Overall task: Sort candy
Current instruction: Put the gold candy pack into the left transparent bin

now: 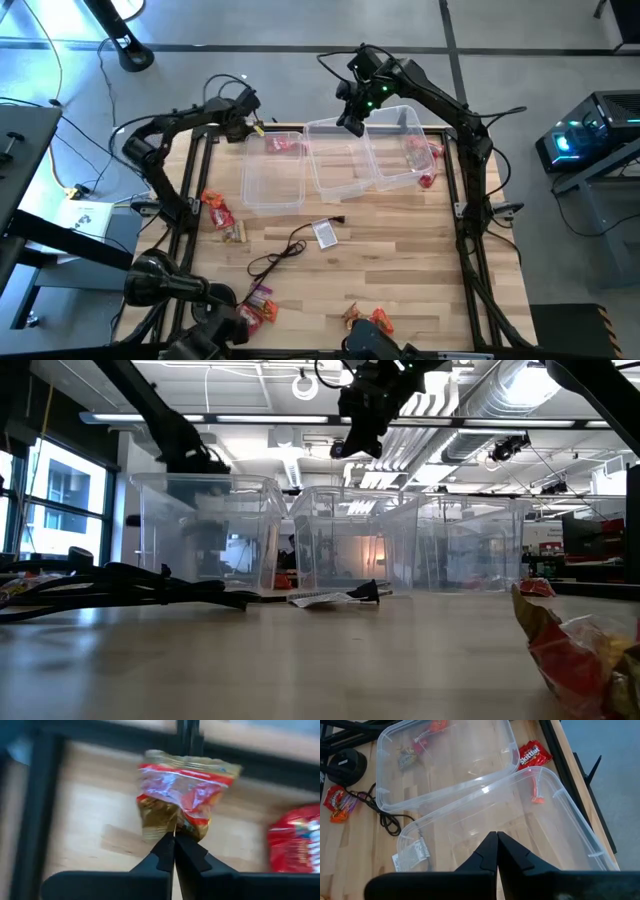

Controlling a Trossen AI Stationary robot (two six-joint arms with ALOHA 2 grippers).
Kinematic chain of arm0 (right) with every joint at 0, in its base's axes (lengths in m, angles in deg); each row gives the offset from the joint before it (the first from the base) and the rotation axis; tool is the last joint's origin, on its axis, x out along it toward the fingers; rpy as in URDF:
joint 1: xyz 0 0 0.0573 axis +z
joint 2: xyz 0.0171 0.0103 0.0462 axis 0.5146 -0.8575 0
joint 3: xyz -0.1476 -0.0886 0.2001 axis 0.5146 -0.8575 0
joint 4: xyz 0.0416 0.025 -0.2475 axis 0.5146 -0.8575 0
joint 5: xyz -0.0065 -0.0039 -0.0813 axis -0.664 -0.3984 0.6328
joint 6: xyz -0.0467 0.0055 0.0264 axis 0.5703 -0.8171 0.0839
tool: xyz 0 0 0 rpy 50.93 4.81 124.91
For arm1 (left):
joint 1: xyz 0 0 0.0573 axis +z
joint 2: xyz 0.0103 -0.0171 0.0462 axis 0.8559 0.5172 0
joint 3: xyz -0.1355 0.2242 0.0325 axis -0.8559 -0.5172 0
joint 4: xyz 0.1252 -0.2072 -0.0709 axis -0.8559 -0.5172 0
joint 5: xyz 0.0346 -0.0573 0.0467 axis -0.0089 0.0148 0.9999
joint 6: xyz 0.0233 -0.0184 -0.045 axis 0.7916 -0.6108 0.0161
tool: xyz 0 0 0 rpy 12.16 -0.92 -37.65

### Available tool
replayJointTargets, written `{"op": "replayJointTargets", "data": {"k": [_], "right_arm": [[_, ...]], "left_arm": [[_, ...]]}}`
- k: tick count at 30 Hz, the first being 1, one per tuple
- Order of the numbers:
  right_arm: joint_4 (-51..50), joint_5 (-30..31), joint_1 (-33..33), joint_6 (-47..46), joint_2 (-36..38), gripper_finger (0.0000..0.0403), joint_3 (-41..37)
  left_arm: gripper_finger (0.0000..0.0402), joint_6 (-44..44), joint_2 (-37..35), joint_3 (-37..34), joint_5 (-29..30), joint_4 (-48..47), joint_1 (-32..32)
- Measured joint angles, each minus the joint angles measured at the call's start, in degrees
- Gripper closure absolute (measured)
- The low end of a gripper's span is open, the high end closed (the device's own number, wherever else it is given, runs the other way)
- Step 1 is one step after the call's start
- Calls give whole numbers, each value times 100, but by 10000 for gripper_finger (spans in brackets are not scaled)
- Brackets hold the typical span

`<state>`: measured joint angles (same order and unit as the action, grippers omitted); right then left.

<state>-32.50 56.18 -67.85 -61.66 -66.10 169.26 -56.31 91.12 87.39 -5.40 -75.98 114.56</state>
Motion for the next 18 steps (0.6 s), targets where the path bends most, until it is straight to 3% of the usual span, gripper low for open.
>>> {"op": "replayJointTargets", "data": {"k": [8,11,14,18], "right_arm": [[34,0,0,-4,-2,403,0],[37,0,0,-4,-2,403,-1],[73,0,0,-2,-2,403,0],[129,0,0,-4,-2,403,0]], "left_arm": [[401,-50,-1606,3,563,17,-245],[401,326,-2183,9,588,257,-484],[401,729,-2593,17,432,412,-965],[402,808,-2697,21,-303,378,-1834]]}}
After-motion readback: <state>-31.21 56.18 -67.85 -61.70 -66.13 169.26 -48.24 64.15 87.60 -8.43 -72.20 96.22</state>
